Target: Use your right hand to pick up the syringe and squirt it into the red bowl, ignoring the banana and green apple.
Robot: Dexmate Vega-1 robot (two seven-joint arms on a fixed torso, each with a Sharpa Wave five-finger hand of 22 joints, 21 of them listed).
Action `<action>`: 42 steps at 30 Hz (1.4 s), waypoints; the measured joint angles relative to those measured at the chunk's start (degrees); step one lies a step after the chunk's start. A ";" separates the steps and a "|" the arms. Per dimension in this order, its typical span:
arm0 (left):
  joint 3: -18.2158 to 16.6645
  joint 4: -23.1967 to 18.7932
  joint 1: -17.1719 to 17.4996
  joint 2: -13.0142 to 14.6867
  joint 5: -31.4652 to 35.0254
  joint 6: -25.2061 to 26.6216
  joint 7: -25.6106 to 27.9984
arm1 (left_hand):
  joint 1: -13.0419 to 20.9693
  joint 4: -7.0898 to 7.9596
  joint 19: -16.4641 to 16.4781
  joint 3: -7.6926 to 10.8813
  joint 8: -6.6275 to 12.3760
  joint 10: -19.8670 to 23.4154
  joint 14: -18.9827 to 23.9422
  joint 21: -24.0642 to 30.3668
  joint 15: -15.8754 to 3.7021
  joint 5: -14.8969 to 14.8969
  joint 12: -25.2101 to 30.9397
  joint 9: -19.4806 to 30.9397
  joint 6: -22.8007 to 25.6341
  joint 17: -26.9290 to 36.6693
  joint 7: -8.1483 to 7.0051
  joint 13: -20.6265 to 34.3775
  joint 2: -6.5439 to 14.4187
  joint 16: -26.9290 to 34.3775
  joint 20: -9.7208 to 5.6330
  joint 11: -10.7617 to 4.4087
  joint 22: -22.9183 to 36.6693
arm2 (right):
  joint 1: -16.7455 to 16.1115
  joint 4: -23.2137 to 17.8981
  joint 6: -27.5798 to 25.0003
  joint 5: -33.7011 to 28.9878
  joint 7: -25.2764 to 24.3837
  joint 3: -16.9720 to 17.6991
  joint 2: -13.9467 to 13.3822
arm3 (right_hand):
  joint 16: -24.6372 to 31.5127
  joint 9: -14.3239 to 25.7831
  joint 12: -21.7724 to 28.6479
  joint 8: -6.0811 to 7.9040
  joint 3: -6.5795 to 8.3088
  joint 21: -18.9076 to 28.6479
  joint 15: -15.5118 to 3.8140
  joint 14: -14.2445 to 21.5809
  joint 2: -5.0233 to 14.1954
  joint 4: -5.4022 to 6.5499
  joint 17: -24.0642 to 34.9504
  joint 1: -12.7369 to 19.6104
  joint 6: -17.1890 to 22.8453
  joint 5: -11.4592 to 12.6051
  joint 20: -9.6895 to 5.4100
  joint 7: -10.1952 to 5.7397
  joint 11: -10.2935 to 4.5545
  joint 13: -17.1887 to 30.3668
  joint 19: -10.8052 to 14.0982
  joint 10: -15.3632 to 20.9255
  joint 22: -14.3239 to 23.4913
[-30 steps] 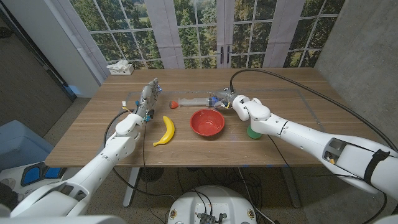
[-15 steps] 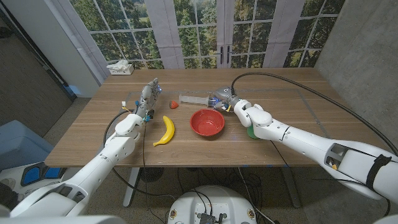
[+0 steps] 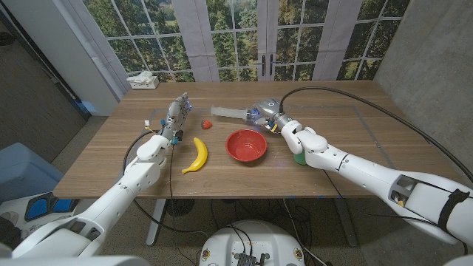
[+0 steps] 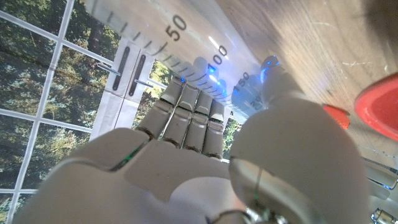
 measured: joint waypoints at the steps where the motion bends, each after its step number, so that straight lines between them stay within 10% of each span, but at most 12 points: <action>1: 0.00 -0.03 0.00 0.01 0.02 0.00 0.01 | 0.00 -0.11 0.00 -0.11 0.00 0.00 0.00 0.00 0.00 0.00 0.00 0.00 0.00 -0.07 0.00 0.00 0.00 0.00 0.00 0.00 0.00 | -0.10 0.04 0.13 0.11 -0.41 0.13 0.00 | -0.22 -0.03 0.00 0.00 -0.12 0.06 0.14 0.31 0.00 0.12 -0.06 0.00 0.00 -0.03 0.00 0.00 0.00 0.00 0.00 0.00 0.00; 42: -0.08 -4.56 0.90 2.84 3.93 -0.40 3.01 | 0.69 -1.63 0.31 0.14 0.00 0.00 0.00 0.00 0.00 -0.23 0.00 0.00 0.00 -0.33 0.00 0.00 0.37 -0.24 0.31 0.00 0.00 | -6.05 0.28 6.03 10.25 -16.81 6.89 2.50 | -8.81 -0.46 -2.05 -1.86 -5.11 4.26 0.11 -0.56 -0.36 2.61 -2.51 0.50 1.45 1.93 0.30 -0.39 -0.01 -0.80 -3.01 2.05 0.80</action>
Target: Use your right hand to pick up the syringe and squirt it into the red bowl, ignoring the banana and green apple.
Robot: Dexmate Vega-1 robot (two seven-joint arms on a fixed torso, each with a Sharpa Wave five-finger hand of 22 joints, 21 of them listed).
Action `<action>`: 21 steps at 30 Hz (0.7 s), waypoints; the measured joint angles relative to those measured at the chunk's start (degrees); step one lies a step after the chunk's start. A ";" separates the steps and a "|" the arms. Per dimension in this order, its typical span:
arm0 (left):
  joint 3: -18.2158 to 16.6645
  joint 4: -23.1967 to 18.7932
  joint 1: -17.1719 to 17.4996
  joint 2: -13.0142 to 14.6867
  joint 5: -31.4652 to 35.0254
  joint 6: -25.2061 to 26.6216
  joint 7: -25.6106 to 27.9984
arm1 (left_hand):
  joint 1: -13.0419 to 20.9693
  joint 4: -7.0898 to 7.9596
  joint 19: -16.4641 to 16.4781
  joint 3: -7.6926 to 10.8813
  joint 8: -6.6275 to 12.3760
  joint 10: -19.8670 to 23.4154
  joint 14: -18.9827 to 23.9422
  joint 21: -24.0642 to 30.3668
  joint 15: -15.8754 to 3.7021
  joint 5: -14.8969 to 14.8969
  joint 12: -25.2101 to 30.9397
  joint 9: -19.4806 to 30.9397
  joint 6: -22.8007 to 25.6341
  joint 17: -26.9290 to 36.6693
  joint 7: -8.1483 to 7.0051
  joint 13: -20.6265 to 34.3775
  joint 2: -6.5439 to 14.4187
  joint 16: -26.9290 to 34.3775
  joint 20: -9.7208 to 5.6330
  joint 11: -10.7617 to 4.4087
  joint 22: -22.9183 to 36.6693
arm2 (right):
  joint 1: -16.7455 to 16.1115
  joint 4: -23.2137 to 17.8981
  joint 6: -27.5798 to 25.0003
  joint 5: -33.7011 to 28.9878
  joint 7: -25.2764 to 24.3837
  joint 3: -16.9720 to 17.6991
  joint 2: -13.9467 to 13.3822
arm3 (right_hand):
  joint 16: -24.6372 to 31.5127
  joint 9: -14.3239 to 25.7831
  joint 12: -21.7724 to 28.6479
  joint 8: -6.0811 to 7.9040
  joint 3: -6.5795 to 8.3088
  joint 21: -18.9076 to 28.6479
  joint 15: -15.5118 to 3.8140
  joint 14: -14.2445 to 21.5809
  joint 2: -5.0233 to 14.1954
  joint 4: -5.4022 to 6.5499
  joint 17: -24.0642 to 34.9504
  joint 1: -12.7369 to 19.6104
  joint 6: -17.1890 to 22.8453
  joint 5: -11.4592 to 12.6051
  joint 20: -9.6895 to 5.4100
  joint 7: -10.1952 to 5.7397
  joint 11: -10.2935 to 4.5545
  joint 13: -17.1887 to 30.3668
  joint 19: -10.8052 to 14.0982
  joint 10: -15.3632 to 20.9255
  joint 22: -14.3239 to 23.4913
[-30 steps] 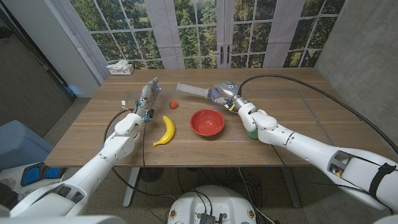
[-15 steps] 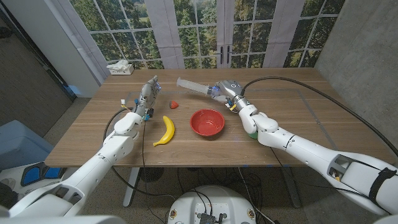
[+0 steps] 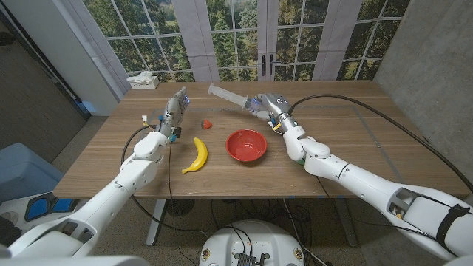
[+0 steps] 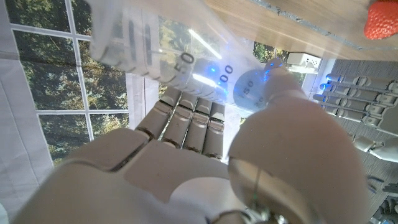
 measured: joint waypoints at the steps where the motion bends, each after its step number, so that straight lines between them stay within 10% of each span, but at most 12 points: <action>1: 0.00 -0.07 0.01 0.06 0.06 0.00 0.03 | 0.00 -0.09 0.00 -0.09 0.00 0.00 0.00 0.00 0.00 0.00 0.00 0.00 0.00 0.00 0.00 0.00 0.00 0.00 0.00 0.00 0.00 | -0.04 0.03 0.11 0.15 -0.12 0.05 0.03 | -0.21 0.00 -0.01 -0.14 -0.17 0.18 0.00 0.00 0.00 -0.17 0.00 0.00 0.74 0.08 0.00 -0.36 -0.72 0.00 0.00 0.72 0.00; 21: -0.91 -5.43 1.95 3.58 3.93 -0.22 2.99 | 0.68 -1.96 0.31 -0.57 0.00 0.00 0.00 0.00 0.00 -0.44 0.00 0.00 0.31 -0.27 -0.31 0.00 0.22 0.00 -0.31 0.00 0.00 | -2.88 0.11 5.89 4.42 -6.33 2.34 1.36 | -1.73 -0.07 -0.34 -0.80 -1.19 0.98 0.00 0.01 0.01 0.09 -0.53 -0.01 1.60 1.43 -0.10 -0.41 -0.80 0.52 -0.51 1.24 -0.16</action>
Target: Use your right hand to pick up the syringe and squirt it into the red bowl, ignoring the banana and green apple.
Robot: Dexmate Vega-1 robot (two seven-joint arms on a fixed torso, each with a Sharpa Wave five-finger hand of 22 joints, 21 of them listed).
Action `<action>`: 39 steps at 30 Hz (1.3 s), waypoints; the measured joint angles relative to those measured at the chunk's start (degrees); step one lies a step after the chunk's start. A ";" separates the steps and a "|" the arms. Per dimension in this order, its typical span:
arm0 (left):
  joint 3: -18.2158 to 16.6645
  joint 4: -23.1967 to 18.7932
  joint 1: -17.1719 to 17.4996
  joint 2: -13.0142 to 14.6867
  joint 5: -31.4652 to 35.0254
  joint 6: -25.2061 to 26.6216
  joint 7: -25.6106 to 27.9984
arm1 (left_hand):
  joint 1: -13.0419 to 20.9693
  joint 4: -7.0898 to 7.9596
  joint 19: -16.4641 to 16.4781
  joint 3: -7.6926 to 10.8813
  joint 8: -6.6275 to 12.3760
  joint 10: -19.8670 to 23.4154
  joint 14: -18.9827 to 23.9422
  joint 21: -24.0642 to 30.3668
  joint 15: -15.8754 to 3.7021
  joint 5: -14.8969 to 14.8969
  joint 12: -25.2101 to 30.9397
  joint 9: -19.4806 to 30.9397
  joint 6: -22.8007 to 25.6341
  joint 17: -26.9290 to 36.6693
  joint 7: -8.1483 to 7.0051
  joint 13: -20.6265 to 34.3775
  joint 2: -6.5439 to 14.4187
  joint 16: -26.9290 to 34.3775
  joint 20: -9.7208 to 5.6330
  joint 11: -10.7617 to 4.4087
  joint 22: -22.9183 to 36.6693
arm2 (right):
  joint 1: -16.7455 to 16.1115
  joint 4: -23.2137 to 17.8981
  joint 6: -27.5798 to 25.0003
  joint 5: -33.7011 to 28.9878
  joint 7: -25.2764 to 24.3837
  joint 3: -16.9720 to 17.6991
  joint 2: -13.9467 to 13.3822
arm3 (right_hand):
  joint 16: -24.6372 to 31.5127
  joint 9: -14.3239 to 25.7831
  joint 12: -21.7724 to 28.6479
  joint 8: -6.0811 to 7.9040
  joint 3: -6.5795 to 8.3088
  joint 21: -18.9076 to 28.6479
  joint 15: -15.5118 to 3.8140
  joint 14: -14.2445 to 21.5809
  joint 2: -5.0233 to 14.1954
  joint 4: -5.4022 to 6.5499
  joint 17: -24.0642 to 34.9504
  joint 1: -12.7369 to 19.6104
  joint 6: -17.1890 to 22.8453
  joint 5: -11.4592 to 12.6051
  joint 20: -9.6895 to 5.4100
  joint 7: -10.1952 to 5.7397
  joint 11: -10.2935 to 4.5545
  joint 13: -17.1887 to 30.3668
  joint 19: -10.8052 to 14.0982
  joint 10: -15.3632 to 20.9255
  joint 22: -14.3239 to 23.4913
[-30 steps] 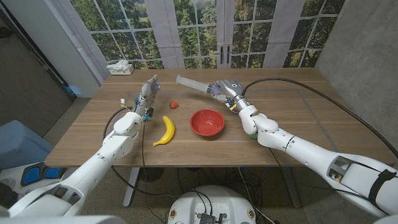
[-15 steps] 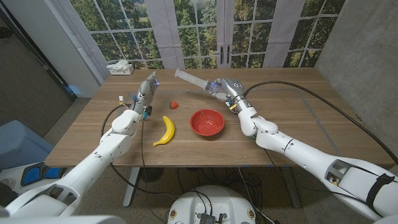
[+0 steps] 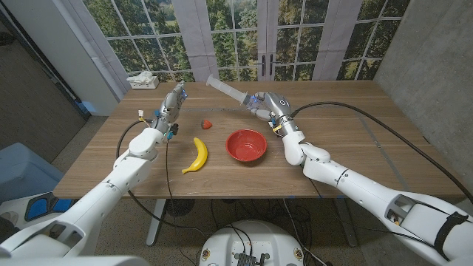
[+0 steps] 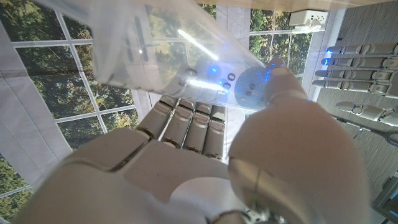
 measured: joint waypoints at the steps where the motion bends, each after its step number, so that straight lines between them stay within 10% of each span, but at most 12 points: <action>1: -0.03 -0.08 0.05 0.05 0.00 0.00 0.00 | 0.00 0.00 0.00 0.00 0.00 0.00 0.00 0.00 0.00 0.00 0.00 0.00 0.00 0.00 0.00 0.00 0.00 0.00 0.00 0.00 0.00 | 0.00 0.00 0.07 0.04 -0.06 0.00 0.00 | -0.11 0.00 0.00 0.00 -0.08 0.10 0.00 0.00 0.00 0.07 0.00 0.00 0.00 0.03 0.00 0.00 0.00 0.02 0.00 0.00 0.00; 39: -5.29 -5.45 1.87 6.68 2.69 -3.03 -0.42 | 0.56 -2.61 0.61 -1.19 0.00 -0.21 0.00 0.00 0.00 -0.89 0.00 -0.13 1.33 0.02 0.11 0.00 0.04 0.04 0.00 0.21 -0.28 | -5.21 -2.17 4.09 4.53 -5.07 1.53 4.60 | -6.30 0.03 -2.49 -2.00 -3.32 2.11 0.25 -1.50 -0.01 0.63 -2.65 0.01 1.46 3.46 0.47 -0.41 -0.02 0.53 -3.33 1.83 -0.75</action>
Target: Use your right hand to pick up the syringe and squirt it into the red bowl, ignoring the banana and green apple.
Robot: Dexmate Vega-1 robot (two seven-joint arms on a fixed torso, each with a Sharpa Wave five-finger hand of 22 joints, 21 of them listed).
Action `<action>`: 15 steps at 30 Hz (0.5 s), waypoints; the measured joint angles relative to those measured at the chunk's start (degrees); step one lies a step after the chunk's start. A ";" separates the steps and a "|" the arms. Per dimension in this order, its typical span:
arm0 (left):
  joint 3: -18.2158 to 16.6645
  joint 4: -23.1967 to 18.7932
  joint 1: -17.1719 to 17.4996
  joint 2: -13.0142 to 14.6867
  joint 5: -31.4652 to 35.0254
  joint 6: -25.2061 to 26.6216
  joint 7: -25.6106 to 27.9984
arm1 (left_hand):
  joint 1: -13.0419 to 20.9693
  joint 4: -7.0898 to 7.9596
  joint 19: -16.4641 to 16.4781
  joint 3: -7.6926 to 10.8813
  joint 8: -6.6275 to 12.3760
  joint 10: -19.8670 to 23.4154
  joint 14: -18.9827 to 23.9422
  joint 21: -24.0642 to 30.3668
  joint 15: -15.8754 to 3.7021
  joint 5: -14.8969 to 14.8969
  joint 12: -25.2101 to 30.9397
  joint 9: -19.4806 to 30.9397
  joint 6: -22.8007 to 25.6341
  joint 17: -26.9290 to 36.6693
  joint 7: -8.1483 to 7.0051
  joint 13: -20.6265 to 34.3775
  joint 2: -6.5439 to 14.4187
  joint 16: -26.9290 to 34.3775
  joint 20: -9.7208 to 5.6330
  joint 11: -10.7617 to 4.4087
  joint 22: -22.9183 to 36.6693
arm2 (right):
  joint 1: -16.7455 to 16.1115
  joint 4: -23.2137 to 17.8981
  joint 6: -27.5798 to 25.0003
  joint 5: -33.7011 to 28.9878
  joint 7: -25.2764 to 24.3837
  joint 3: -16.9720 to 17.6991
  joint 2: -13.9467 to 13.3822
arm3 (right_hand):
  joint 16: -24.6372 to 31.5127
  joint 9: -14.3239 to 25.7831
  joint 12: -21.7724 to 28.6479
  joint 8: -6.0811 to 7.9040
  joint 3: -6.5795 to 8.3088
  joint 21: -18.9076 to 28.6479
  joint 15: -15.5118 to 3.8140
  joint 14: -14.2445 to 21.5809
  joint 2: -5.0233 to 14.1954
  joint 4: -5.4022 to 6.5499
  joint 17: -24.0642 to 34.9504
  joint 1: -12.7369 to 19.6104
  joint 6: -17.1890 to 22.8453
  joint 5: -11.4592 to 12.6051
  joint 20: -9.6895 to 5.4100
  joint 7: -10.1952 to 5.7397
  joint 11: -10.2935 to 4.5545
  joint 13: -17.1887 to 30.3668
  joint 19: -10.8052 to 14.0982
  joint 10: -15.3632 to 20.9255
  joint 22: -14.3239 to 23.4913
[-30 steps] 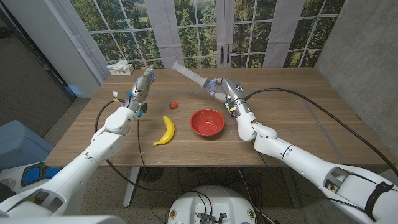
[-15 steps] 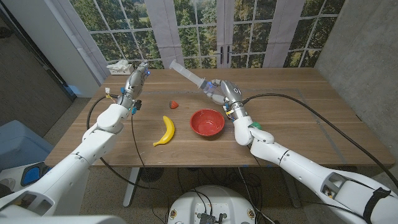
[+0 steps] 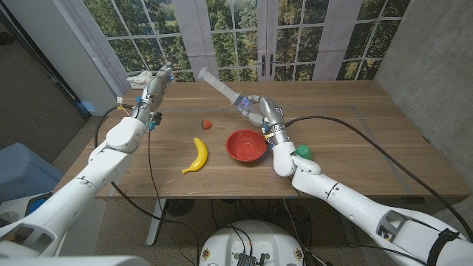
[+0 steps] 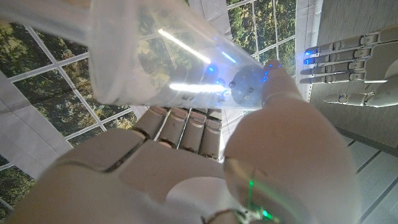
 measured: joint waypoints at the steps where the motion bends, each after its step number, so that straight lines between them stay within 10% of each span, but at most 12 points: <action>1: -0.04 0.01 -0.06 0.07 0.27 -0.27 -0.22 | 0.05 0.00 0.00 0.00 0.00 0.00 0.00 0.00 0.00 0.00 0.00 0.00 0.00 0.00 0.00 0.00 -0.02 0.00 0.00 0.00 0.00 | -0.17 0.19 0.15 0.11 -0.11 0.05 0.50 | -0.18 0.00 -0.21 -0.01 0.00 0.00 0.15 -0.15 0.00 0.00 0.00 0.00 0.00 0.22 0.07 0.00 0.00 0.00 -0.07 0.00 -0.06; 15: -0.65 1.24 -2.09 1.05 1.59 -2.36 -1.74 | 0.26 -0.70 0.53 -0.24 0.00 0.11 0.00 0.00 0.00 -0.35 0.00 0.01 0.31 0.01 0.31 0.00 0.19 0.00 0.09 0.10 0.01 | -0.42 1.56 2.97 2.02 -0.98 0.13 2.89 | -0.41 -0.01 -0.76 -0.53 -1.18 0.22 0.15 -0.15 0.00 0.24 -0.26 0.00 1.41 0.77 0.26 -0.39 -0.51 -0.01 -0.87 1.14 -0.05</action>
